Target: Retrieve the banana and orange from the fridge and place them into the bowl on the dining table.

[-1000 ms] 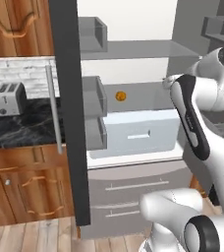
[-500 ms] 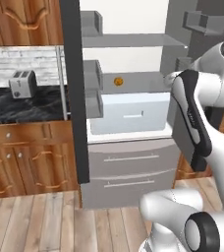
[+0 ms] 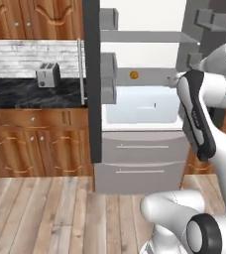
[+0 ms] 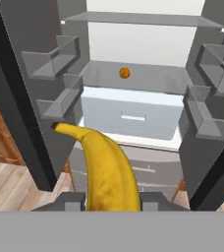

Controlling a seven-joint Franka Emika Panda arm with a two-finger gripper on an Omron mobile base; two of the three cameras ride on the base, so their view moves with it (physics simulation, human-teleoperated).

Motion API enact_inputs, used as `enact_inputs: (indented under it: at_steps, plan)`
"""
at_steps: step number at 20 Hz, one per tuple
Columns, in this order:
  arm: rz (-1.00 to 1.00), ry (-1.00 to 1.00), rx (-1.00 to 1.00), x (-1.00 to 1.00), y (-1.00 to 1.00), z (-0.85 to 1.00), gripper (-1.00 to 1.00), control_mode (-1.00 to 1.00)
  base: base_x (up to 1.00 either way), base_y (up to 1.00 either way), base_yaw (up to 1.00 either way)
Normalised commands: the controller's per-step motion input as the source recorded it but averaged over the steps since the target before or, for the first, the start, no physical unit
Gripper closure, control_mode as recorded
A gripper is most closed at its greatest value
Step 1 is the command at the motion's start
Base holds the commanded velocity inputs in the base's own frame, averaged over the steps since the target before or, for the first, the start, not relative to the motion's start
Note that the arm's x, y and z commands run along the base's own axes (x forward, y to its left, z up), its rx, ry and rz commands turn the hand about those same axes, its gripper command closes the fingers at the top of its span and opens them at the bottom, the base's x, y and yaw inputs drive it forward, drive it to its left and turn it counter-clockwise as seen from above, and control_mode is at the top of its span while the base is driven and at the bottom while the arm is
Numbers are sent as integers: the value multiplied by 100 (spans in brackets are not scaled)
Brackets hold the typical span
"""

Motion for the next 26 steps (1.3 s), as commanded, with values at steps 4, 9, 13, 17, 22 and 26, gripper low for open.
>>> enact_inputs:
  at_steps: [4, 9, 13, 17, 22, 26]
  plan:
    - [0, 0, 0, 0, 0, 0, 100, 100, -27, -9, 55]
    - [0, 0, 0, 0, 0, 0, 100, 100, -33, -19, 65]
    - [0, 0, 0, 0, 0, 0, 100, 100, -32, -15, 64]
    - [0, 0, 0, 0, 0, 0, 100, 100, -26, -16, 69]
    - [0, 0, 0, 0, 0, 0, 100, 100, -7, -15, 70]
    - [0, 0, 0, 0, 0, 0, 100, 100, 0, -20, 69]
